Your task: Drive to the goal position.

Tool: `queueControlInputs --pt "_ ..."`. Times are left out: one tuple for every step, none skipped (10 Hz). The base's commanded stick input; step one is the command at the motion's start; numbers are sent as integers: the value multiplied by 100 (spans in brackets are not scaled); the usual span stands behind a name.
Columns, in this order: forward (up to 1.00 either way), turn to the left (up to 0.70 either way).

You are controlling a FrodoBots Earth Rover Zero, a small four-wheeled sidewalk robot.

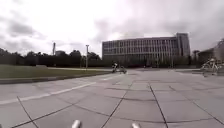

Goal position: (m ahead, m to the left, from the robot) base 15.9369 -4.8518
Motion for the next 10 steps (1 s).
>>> queueControlInputs --pt "70 -33" --pt "70 -33" --pt "70 -33" --pt "70 -33" --pt "70 -33" --pt "70 -33" --pt "70 -33" --pt "70 -31" --pt "70 -22" --pt "21 -4"
